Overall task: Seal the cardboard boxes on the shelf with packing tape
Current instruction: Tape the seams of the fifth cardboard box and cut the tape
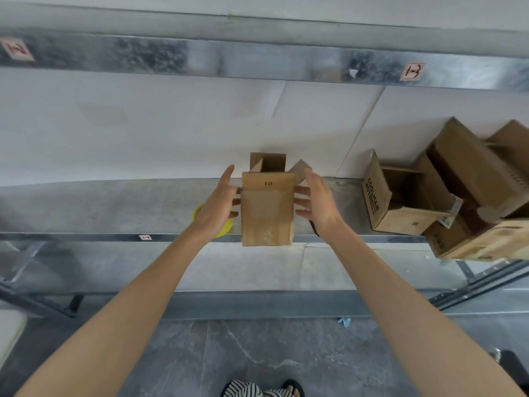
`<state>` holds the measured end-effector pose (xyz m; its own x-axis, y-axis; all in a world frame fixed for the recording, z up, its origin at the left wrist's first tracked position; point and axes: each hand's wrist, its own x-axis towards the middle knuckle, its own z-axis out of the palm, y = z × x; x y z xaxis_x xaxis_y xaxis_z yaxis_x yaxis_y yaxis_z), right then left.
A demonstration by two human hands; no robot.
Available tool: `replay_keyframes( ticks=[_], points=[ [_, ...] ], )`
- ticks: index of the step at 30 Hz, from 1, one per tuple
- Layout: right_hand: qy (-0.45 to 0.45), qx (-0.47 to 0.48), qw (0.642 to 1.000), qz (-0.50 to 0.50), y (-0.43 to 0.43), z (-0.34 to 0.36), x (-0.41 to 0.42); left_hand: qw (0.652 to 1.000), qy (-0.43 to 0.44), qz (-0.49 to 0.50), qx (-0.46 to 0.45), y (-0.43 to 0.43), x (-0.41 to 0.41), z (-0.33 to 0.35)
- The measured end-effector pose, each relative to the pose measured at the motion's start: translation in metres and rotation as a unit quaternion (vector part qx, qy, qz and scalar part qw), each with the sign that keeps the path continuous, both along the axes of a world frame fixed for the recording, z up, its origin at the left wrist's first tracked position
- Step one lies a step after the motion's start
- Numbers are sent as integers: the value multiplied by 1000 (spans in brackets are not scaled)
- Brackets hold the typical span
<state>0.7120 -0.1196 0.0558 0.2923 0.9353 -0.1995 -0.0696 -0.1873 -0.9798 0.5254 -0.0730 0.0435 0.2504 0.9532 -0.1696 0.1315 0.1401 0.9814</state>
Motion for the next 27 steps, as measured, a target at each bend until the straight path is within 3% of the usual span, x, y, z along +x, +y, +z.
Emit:
replay_keyframes(
  ticks=[7,11,14,16,21,27],
  points=[
    [-119,-1,991,53,-10,-8,6,993,99,-64,-13,-3,-5,-8],
    [-212,-2,974,83,-17,-19,-2,980,176,-80,40,-7,5,-9],
    [-250,-5,966,65,-19,-30,0,982,162,-87,51,-7,6,-11],
    [-259,-13,965,39,-21,-35,7,982,158,-75,72,-4,2,-15],
    [-267,-23,963,28,-20,-41,20,955,261,-71,121,-6,-15,-35],
    [-276,7,961,8,-20,-31,38,942,278,-41,181,-11,0,-28]
  ],
)
